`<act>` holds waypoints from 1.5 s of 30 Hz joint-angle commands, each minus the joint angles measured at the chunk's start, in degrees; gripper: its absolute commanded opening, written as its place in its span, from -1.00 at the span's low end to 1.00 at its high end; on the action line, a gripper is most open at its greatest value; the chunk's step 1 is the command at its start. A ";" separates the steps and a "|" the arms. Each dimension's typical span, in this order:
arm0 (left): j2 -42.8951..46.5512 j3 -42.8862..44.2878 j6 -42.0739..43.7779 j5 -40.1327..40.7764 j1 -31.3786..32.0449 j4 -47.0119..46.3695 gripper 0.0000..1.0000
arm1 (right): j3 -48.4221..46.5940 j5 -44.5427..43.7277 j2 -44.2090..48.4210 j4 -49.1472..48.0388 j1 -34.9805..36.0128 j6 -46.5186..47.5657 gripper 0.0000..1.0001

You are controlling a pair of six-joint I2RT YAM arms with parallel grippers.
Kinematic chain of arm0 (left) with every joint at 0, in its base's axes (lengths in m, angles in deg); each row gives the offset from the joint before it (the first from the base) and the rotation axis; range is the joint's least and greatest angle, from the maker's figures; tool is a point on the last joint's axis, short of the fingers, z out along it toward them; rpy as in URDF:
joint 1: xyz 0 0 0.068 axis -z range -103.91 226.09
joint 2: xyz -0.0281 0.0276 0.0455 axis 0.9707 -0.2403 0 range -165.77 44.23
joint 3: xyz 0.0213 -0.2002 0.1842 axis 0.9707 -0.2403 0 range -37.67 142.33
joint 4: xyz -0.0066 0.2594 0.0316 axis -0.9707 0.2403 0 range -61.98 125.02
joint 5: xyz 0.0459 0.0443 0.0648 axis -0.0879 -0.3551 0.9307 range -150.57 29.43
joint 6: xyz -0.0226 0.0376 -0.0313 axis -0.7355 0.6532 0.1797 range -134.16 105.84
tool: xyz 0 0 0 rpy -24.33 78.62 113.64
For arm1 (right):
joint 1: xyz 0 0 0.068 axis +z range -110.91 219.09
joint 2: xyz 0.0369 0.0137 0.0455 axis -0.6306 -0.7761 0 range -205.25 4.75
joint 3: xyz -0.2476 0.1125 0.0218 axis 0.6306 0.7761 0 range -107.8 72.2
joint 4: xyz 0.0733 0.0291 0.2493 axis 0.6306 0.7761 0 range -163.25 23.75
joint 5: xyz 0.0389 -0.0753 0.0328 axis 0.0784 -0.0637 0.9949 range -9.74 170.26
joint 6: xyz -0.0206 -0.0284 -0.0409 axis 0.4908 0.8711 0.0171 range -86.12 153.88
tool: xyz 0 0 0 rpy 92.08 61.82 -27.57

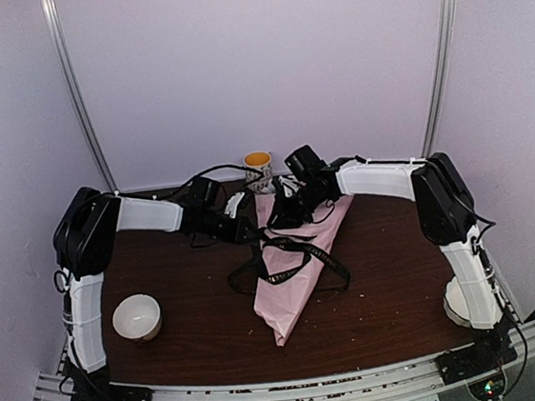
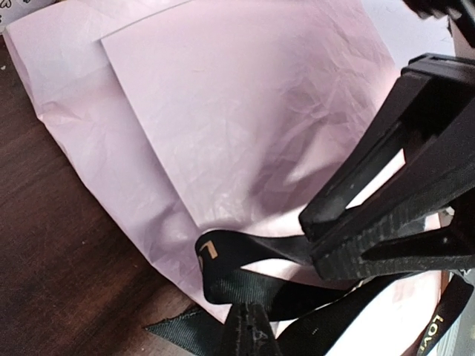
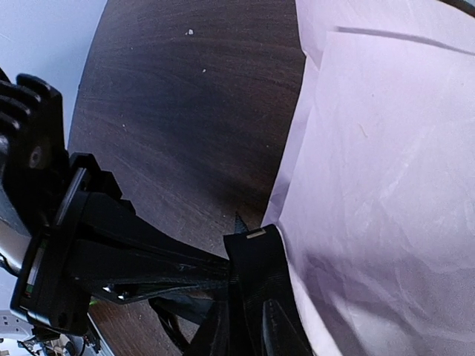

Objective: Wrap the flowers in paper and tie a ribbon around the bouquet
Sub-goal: Cross the ribbon over the folded bouquet.

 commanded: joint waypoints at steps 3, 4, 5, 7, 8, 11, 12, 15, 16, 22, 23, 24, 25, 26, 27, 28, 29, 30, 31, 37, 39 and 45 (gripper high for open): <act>-1.01 2.64 1.74 2.10 -0.08 1.66 -1.00 | 2.33 -0.75 4.33 0.42 -0.35 1.05 -0.66; -1.02 2.42 1.64 2.13 -0.05 1.51 -1.00 | 2.75 -1.40 5.45 0.61 -0.39 1.75 -0.65; -1.02 2.12 1.53 2.19 -0.02 1.27 -1.00 | 3.21 -2.33 6.88 1.05 -0.39 2.69 -0.62; -1.02 1.65 1.42 2.19 -0.04 1.02 -1.00 | 4.24 -5.15 10.03 2.71 -0.36 5.32 -0.58; -1.02 1.40 1.48 2.20 -0.08 1.01 -1.00 | 5.09 -6.82 11.75 3.97 -0.39 7.01 -0.55; -1.06 0.84 1.43 2.58 -0.05 0.71 -1.00 | 9.73 -12.98 17.52 7.24 -0.01 10.51 -0.50; -1.10 0.71 1.35 2.71 -0.03 0.59 -1.00 | 11.99 -15.32 19.75 7.69 0.36 11.05 -0.47; -1.24 0.52 1.03 2.73 -0.11 0.23 -1.00 | 20.30 -21.26 25.87 8.61 2.55 11.40 -0.40; -1.29 0.52 1.00 2.72 -0.12 0.14 -1.00 | 22.53 -22.31 27.15 8.78 3.69 11.04 -0.35; -1.37 0.67 1.33 2.63 -0.09 0.36 -1.00 | 27.62 -28.75 29.46 11.43 10.78 8.41 0.33; -1.37 0.69 1.33 2.63 -0.07 0.32 -1.00 | 27.51 -28.86 29.22 11.56 11.53 8.24 0.30; -1.45 0.69 1.33 2.58 -0.09 0.31 -1.00 | 27.11 -28.94 28.87 11.70 12.20 8.14 0.25; -1.46 0.70 1.29 2.60 -0.05 0.32 -1.00 | 26.65 -29.28 28.29 12.00 12.66 8.13 0.20; -1.42 0.70 1.25 2.50 -0.07 0.42 -1.00 | 25.93 -29.95 27.52 12.81 12.83 8.05 0.13; -1.38 0.70 1.24 2.54 -0.07 0.47 -1.00 | 25.22 -30.80 26.54 13.85 12.94 7.96 0.03; -1.33 0.62 1.24 2.57 -0.09 0.48 -1.00 | 24.30 -31.66 25.39 15.18 12.95 7.88 -0.09; -1.29 0.54 1.24 2.63 -0.04 0.48 -1.00 | 23.47 -32.54 24.36 16.19 12.91 7.83 -0.20; -1.21 0.37 1.24 2.57 -0.01 0.41 -1.00 | 22.99 -32.48 23.60 16.86 12.91 7.93 -0.30; -1.08 0.23 1.31 2.62 -0.03 0.39 -1.00 | 22.63 -32.09 23.06 17.13 12.88 8.07 -0.37; -0.63 -0.18 1.74 2.81 -0.10 0.82 -1.00 | 18.80 -34.15 22.54 19.19 12.35 9.82 -1.00; -0.44 -0.25 2.01 2.97 -0.17 1.07 -1.00 | 17.07 -35.98 23.12 19.68 11.58 10.80 -1.00; 0.32 -0.95 2.51 3.66 -0.17 1.52 -1.00 | 8.41 -40.94 23.45 22.82 8.23 14.82 -1.00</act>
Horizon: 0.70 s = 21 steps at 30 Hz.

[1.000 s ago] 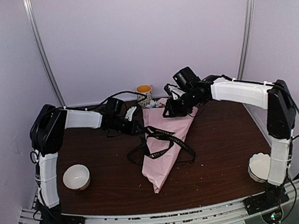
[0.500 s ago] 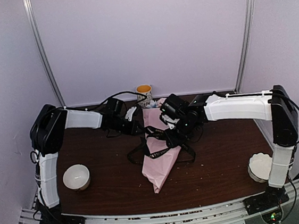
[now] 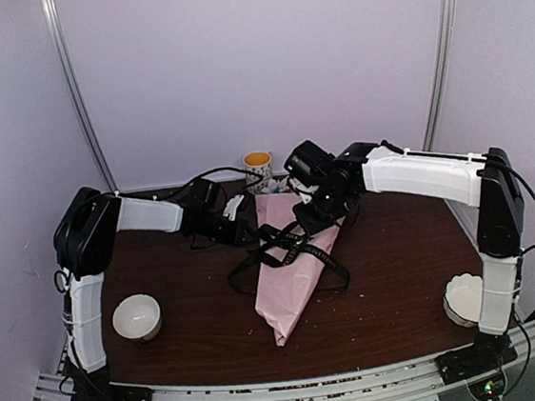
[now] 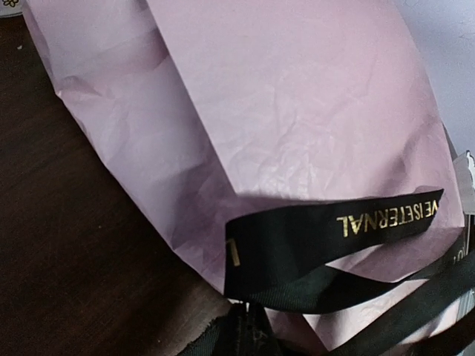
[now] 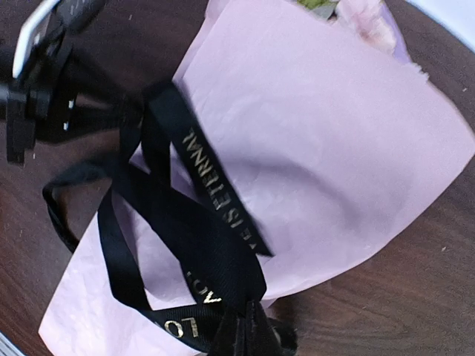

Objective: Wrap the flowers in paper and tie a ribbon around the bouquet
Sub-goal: Cross the ribbon over the folded bouquet.

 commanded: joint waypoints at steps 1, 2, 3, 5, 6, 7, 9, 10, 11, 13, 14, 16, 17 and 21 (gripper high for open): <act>0.58 -1.07 1.47 0.70 -0.16 -0.33 -1.00 | -7.66 -8.07 0.95 3.44 -2.69 4.31 -1.00; 0.75 -1.24 1.51 0.89 -0.14 -0.32 -1.00 | -9.16 -9.79 0.38 3.82 -3.09 5.28 -1.00; 1.04 -1.46 1.61 1.03 -0.17 -0.33 -1.00 | -10.38 -11.49 -0.42 4.25 -3.74 5.67 -1.00; 1.64 -2.07 1.68 1.30 -0.13 -0.53 -1.00 | -11.99 -13.13 -2.10 4.32 -5.23 6.35 -1.00; 1.87 -2.27 1.80 1.25 -0.17 -0.57 -1.00 | -12.04 -13.65 -2.87 3.49 -6.19 6.71 -1.00; 2.06 -2.37 1.98 1.28 -0.16 -0.51 -1.00 | -11.84 -13.85 -3.63 2.17 -6.62 7.22 -1.00; 2.62 -2.62 2.48 1.29 -0.15 -0.27 -1.00 | -11.88 -12.39 -5.41 0.76 -7.10 8.69 -1.00; 2.89 -2.80 2.76 1.37 -0.18 -0.12 -1.00 | -12.23 -11.51 -6.50 0.60 -7.12 9.23 -1.00; 3.39 -3.04 3.07 1.70 -0.17 0.04 -1.00 | -12.47 -10.46 -7.57 0.70 -7.12 9.36 -1.00; 4.96 -3.86 3.79 2.79 -0.16 0.11 -1.00 | -12.42 -8.51 -9.54 0.33 -7.12 9.41 -1.00; 5.90 -4.46 4.44 3.46 -0.15 -0.04 -0.87 | -12.38 -7.97 -10.60 0.15 -7.12 9.38 -1.00; 8.80 -5.99 6.17 4.55 -0.17 -0.79 -0.53 | -12.09 -6.83 -11.96 -0.49 -7.17 9.23 -1.00; 10.33 -6.72 7.77 4.92 -0.01 -1.15 -0.41 | -11.97 -6.10 -12.57 -0.84 -7.21 9.04 -1.00; 16.28 -7.57 18.11 5.89 1.55 0.34 -0.07 | -11.14 -2.71 -13.72 -2.81 -7.66 8.43 -1.00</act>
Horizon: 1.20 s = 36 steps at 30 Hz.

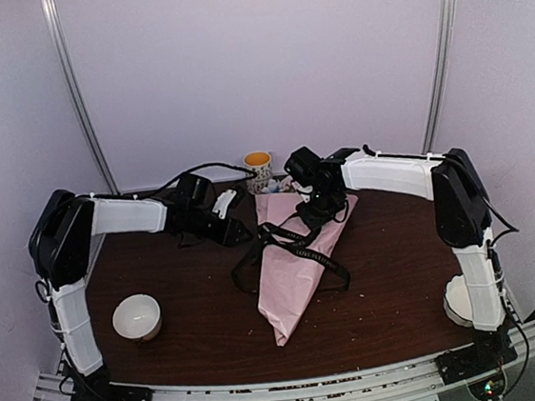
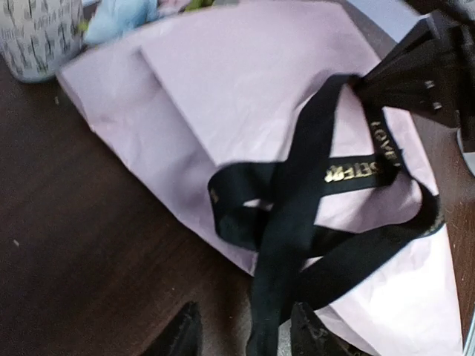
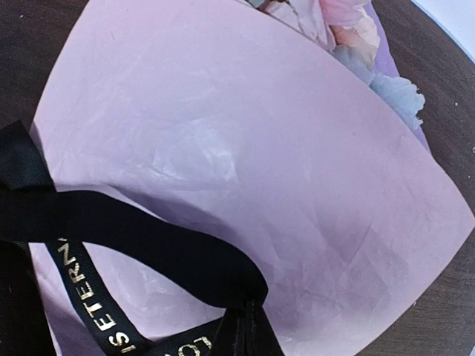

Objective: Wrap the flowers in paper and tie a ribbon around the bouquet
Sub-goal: Cross the ribbon over the folded bouquet.

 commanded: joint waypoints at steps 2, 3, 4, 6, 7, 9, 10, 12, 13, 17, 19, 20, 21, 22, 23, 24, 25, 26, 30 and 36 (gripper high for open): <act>7.40 1.67 16.61 0.27 3.19 3.18 0.02 | 0.65 5.65 0.23 -3.98 -0.69 -0.67 -1.00; 7.14 3.10 20.09 -0.05 4.14 5.63 0.06 | 0.84 7.08 0.24 -4.64 -1.08 -1.03 -1.00; 6.71 4.38 23.28 0.22 5.37 7.51 0.09 | 1.15 8.58 0.24 -5.27 -1.52 -1.61 -1.00; 5.21 6.38 30.70 3.12 7.68 9.83 0.13 | 1.91 12.70 0.29 -6.54 -2.54 -2.95 -1.00; 4.28 7.10 33.06 4.75 8.61 10.31 0.14 | 2.38 14.24 0.42 -7.15 -3.14 -3.70 -1.00; 2.64 8.83 36.52 5.11 9.65 11.79 0.16 | 3.60 17.14 1.02 -8.14 -4.30 -5.35 -1.00; 1.82 9.69 37.49 4.35 9.86 12.88 0.16 | 4.40 18.77 1.27 -8.67 -4.91 -6.03 -1.00; 0.55 11.16 37.95 3.31 10.01 14.14 0.17 | 6.42 21.45 2.28 -10.56 -5.86 -7.37 -1.00; -0.13 11.71 37.98 3.08 10.08 14.56 0.17 | 7.38 22.30 2.87 -11.73 -6.22 -7.79 -1.00; -2.90 13.91 38.45 3.84 10.70 15.87 0.17 | 8.92 23.72 3.55 -13.71 -6.59 -8.55 -1.00; -4.00 14.80 38.17 7.62 11.20 15.32 0.17 | 8.73 24.45 3.36 -13.65 -6.59 -8.55 -1.00; -4.41 15.33 37.97 9.02 11.26 15.07 0.16 | 8.72 24.66 3.33 -13.60 -6.59 -8.62 -1.00; -4.78 15.93 37.93 10.39 11.30 15.04 0.14 | 8.71 24.74 3.33 -13.60 -6.59 -8.64 -1.00; -5.00 16.29 37.88 11.99 11.26 15.29 0.11 | 8.79 24.78 3.42 -13.60 -6.59 -8.64 -1.00; -4.83 16.55 37.84 13.73 11.13 15.83 0.08 | 8.81 24.75 3.48 -13.52 -6.59 -8.64 -1.00; -4.46 16.47 37.47 15.22 10.97 16.29 0.05 | 8.85 24.72 3.59 -13.51 -6.59 -8.64 -1.00; -3.80 16.10 36.99 15.48 10.49 16.69 0.03 | 8.93 24.64 3.59 -13.51 -6.59 -8.64 -1.00; -3.06 15.58 36.38 14.54 9.87 17.16 0.03 | 8.98 24.62 3.68 -13.59 -6.59 -8.60 -1.00; 0.34 11.82 32.46 10.92 7.70 16.64 -0.03 | 8.83 24.86 3.55 -13.86 -6.59 -8.89 -1.00; -0.31 9.09 28.30 10.25 6.37 16.44 -0.29 | 7.76 25.28 3.01 -13.69 -6.59 -9.08 -1.00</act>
